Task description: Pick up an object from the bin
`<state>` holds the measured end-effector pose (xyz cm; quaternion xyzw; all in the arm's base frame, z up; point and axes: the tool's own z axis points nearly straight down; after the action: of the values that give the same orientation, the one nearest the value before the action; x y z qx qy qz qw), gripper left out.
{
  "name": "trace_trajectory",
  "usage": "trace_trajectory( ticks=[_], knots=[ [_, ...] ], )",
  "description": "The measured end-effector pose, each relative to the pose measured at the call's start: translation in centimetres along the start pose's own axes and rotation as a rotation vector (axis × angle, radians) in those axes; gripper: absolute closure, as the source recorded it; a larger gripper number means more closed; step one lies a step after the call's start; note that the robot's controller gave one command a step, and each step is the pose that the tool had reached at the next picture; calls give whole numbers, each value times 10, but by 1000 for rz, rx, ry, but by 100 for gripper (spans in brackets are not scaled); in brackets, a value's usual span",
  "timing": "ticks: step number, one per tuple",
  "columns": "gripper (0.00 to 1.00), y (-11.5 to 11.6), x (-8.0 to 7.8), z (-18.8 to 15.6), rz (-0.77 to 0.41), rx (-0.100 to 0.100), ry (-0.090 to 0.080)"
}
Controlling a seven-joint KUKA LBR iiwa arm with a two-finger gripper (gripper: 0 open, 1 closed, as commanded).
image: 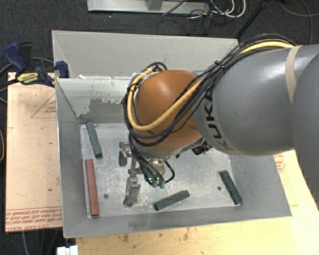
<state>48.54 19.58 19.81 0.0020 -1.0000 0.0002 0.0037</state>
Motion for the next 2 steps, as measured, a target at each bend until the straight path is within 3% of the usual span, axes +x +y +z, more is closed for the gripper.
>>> trace_trajectory(
  ticks=[1,2],
  knots=[
    [0,-51,-12,132,31,1,-5],
    [0,-135,-14,94,122,2,-10]
  ],
)
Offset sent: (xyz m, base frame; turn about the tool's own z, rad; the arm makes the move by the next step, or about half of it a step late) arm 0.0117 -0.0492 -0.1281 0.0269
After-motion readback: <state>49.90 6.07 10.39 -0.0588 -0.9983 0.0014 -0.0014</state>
